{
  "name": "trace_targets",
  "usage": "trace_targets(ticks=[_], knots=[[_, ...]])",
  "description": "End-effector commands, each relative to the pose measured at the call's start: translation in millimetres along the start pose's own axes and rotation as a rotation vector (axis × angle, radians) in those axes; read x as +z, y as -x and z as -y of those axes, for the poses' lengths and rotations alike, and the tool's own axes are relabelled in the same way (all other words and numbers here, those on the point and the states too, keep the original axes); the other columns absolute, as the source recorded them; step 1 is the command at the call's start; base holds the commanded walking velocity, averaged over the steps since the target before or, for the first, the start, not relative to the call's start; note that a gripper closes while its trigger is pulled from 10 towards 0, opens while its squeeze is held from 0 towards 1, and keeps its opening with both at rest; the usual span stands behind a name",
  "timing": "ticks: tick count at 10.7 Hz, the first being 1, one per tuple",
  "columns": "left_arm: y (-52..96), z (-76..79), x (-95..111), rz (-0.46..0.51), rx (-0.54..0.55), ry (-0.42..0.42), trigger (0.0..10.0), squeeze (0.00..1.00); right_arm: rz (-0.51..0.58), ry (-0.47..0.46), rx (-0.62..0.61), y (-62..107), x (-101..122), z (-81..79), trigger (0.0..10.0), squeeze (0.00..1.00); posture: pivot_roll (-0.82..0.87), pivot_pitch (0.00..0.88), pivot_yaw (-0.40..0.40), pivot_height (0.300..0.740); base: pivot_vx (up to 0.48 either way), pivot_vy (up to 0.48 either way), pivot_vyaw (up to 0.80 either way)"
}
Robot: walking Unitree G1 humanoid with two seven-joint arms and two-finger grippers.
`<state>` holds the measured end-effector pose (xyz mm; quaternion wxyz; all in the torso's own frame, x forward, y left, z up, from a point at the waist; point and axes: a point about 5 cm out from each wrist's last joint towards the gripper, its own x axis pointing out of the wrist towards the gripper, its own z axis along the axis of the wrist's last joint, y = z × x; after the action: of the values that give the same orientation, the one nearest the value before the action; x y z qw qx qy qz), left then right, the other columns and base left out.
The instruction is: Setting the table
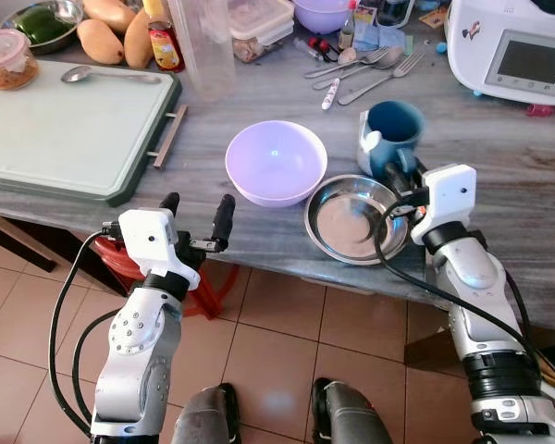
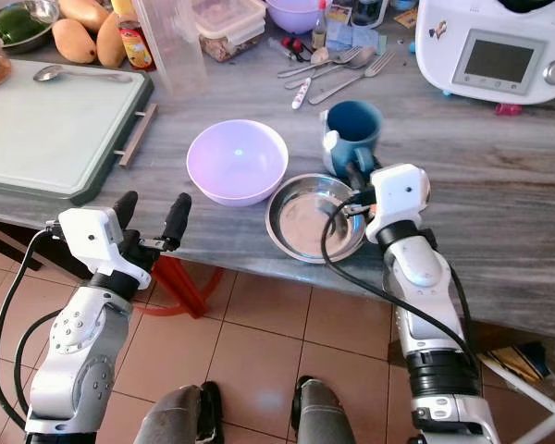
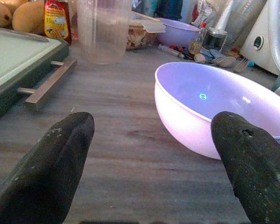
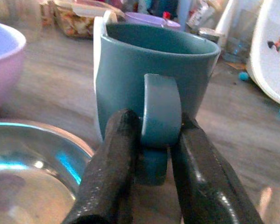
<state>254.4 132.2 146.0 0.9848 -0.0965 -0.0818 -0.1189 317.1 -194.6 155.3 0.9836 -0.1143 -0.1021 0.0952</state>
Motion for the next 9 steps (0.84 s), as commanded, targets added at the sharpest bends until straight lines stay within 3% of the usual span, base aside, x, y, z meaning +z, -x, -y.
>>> trace_targets(ticks=[1,9], knots=[[1.3,0.2,1.4,-0.005,-0.008,-0.010,10.0,0.00,-0.025,0.011,-0.014,4.1,-5.1,3.4,10.0,1.00,0.00,0.240,0.046,0.740,0.000,0.000,0.00],[-2.2,1.1,1.7,0.001,-0.006,-0.008,10.0,0.00,0.041,0.041,-0.068,11.4,16.4,7.7,10.0,1.00,-0.01,0.230,0.042,0.740,0.000,0.000,0.00]])
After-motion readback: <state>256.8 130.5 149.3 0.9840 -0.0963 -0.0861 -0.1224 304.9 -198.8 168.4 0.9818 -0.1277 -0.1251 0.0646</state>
